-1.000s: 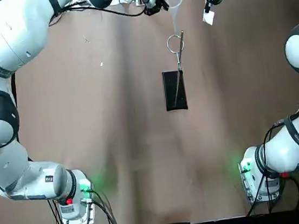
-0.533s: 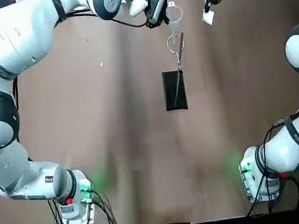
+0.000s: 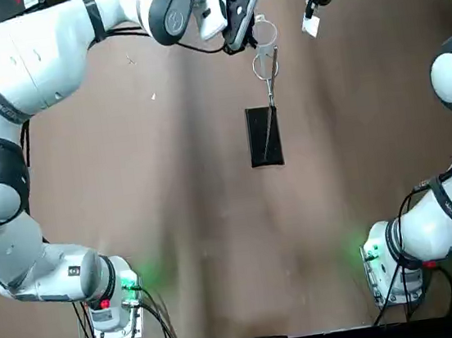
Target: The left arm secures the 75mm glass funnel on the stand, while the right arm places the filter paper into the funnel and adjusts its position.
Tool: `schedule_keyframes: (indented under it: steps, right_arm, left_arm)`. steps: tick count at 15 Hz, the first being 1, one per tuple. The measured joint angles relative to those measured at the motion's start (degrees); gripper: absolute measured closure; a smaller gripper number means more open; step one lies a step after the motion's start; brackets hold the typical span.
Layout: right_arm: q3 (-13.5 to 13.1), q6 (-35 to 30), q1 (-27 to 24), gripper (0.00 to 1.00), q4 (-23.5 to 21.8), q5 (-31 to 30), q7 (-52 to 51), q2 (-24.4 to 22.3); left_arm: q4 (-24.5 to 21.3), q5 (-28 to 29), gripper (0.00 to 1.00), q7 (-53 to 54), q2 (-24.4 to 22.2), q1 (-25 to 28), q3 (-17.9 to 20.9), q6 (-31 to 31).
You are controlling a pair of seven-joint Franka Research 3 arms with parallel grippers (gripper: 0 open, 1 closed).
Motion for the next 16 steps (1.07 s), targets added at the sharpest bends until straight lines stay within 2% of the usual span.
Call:
schedule_keyframes:
  steps: [16]
  right_arm:
    - [0.0, 0.0, 4.6, 0.99, 0.0, 0.4, 3.6, 0.0]
  left_arm:
    - [-6.7, 5.0, 0.95, -0.3, 0.8, -1.1, 0.0, 9.0]
